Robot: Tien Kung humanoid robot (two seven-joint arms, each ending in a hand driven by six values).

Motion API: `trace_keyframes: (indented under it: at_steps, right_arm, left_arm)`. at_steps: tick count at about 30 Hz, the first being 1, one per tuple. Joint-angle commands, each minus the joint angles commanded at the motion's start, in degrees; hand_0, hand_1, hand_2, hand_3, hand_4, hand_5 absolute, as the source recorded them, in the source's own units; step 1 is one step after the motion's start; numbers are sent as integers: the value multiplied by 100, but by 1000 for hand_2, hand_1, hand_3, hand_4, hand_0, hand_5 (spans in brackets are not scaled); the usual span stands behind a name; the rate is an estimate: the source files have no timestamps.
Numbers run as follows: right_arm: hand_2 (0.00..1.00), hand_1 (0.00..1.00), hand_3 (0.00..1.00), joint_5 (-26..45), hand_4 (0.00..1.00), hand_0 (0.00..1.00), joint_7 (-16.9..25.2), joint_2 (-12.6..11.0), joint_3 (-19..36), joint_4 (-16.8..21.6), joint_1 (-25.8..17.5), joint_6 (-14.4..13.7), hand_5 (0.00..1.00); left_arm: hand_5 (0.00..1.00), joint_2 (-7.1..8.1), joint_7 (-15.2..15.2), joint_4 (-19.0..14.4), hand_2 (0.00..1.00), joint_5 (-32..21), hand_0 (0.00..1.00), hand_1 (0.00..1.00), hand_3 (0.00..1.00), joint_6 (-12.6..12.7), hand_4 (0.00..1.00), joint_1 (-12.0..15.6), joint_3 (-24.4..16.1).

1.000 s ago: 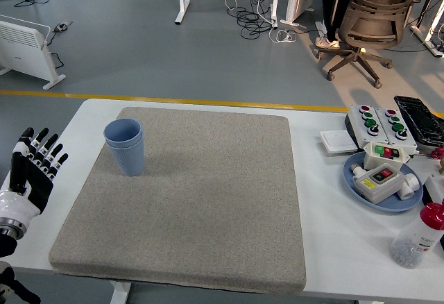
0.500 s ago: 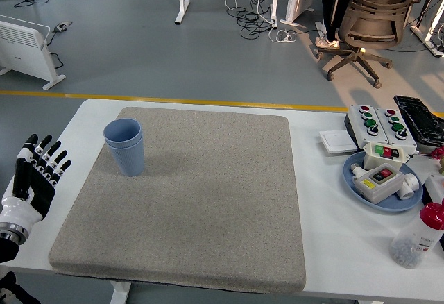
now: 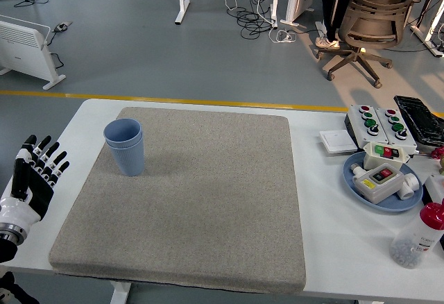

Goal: Push cup pick cup insert cup

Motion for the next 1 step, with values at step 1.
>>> trace_keyframes:
  at_steps: [1]
  right_arm:
    - [642,613,577,67,121,670,32,-7,-39,-6,3,-7,492]
  left_arm:
    - [998,5,6,6,998,4,942,941,998,-6,669,5,14]
